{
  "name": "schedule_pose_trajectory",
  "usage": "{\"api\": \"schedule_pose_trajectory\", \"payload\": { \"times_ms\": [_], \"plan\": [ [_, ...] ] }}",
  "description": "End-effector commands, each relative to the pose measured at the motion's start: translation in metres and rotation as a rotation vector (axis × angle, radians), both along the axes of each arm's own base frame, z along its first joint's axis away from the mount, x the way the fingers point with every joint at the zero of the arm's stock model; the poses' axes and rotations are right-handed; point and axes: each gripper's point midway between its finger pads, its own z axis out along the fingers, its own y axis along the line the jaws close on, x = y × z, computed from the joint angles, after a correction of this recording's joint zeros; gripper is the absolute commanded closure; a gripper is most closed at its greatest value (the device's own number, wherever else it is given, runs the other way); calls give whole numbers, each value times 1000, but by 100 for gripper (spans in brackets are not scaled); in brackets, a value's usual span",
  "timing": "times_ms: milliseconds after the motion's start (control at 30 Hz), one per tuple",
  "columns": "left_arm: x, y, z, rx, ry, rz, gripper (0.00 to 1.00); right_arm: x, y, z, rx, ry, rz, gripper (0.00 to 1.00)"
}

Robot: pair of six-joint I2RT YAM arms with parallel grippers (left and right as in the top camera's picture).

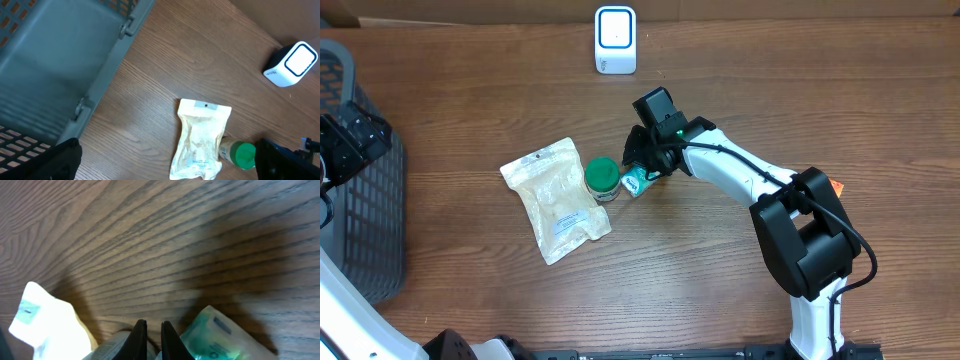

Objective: Scan the item barcode

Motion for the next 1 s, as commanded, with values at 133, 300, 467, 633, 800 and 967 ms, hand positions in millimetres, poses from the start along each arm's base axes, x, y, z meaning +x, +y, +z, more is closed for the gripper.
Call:
{"api": "schedule_pose_trajectory", "payload": {
  "times_ms": [133, 300, 467, 633, 800, 967],
  "plan": [
    [0, 2, 2, 1, -6, 13, 0, -9, 7, 1, 35, 38, 13, 92],
    [0, 2, 2, 1, -6, 13, 0, -27, 3, -7, -10, 92, 43, 92],
    [0, 2, 2, 1, -6, 13, 0, -41, -9, -13, -69, 133, 110, 92],
    [1, 2, 2, 1, -6, 13, 1, -45, -29, -12, -111, 153, 204, 92],
    [0, 2, 2, 1, -6, 13, 1, -44, -56, 8, -160, 173, 307, 92],
    [1, 2, 2, 1, -6, 13, 0, -45, -72, 45, -163, 163, 342, 90]
  ]
}}
